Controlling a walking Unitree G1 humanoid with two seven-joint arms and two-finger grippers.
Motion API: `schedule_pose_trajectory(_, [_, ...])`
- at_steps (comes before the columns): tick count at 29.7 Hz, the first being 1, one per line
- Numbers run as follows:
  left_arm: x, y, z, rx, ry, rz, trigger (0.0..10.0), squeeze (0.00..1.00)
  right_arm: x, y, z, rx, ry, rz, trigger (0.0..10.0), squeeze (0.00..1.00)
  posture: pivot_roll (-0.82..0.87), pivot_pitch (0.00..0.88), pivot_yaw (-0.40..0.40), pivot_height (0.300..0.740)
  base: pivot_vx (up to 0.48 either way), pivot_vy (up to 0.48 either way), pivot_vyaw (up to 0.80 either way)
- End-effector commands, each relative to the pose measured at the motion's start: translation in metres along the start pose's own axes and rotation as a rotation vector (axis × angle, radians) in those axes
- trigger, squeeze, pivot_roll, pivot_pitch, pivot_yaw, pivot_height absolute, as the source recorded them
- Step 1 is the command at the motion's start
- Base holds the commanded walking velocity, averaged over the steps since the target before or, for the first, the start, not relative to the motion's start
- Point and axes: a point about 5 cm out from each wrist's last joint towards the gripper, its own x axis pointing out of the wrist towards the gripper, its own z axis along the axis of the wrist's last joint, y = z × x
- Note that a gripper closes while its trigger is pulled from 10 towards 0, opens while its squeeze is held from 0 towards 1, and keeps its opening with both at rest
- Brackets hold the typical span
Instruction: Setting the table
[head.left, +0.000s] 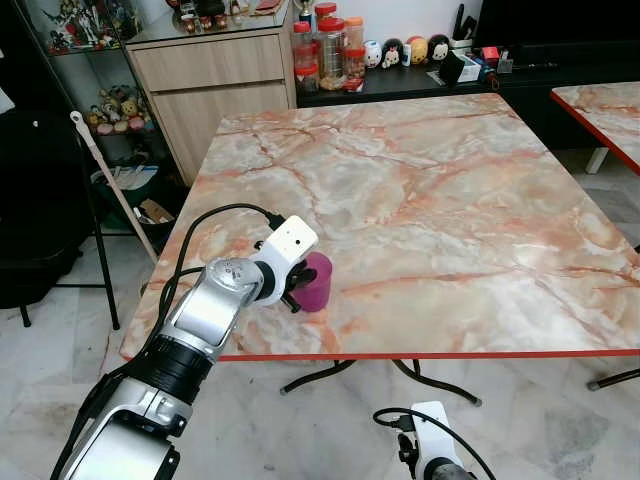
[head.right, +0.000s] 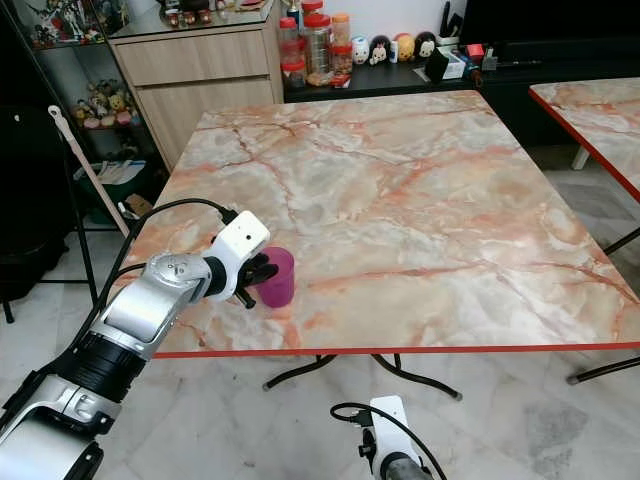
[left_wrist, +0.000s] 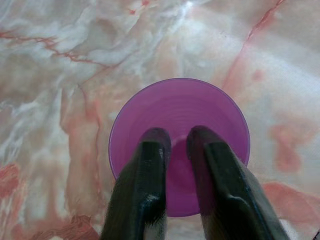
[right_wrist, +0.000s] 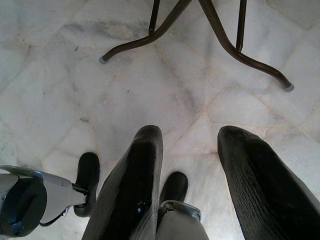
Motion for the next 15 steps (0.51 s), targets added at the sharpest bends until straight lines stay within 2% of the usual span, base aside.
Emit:
schedule_pose_trajectory(1, [0.000,0.003,0.002,0.032,0.001,0.008,2.4,0.00,0.000,0.003,-0.001,0.006,0.003,0.000,10.0,0.00,0.04,0.000,0.087,0.740,0.000,0.000,0.00])
schedule_pose_trajectory(3, [-0.001,0.003,0.004,0.035,-0.006,0.007,2.4,0.00,0.000,0.003,-0.001,0.006,0.003,0.000,10.0,0.00,0.04,0.000,0.087,0.740,0.000,0.000,0.00])
schedule_pose_trajectory(4, [-0.001,0.003,0.005,0.036,-0.015,0.008,10.0,0.00,0.000,0.003,-0.001,0.006,0.003,0.000,10.0,0.00,0.04,0.000,0.087,0.740,0.000,0.000,0.00])
schedule_pose_trajectory(6, [-0.008,0.013,0.020,0.000,-0.090,0.043,10.0,0.00,0.000,0.002,-0.001,0.005,0.003,0.000,10.0,0.00,0.04,0.000,0.085,0.740,0.000,0.000,0.00])
schedule_pose_trajectory(9, [-0.012,0.020,0.029,-0.037,-0.133,0.066,10.0,0.00,0.000,0.002,-0.001,0.003,0.003,0.000,10.0,0.00,0.05,0.000,0.083,0.740,0.000,0.000,0.00])
schedule_pose_trajectory(11, [-0.013,0.023,0.031,-0.023,-0.155,0.085,10.0,1.00,0.000,0.002,-0.001,0.000,0.003,0.001,10.0,0.00,0.05,0.000,0.082,0.740,0.000,0.000,0.00])
schedule_pose_trajectory(15, [-0.014,0.023,0.033,-0.053,-0.171,0.076,10.0,1.00,0.000,0.002,-0.001,-0.002,0.003,0.002,10.0,0.00,0.05,0.000,0.082,0.740,0.000,0.000,0.00])
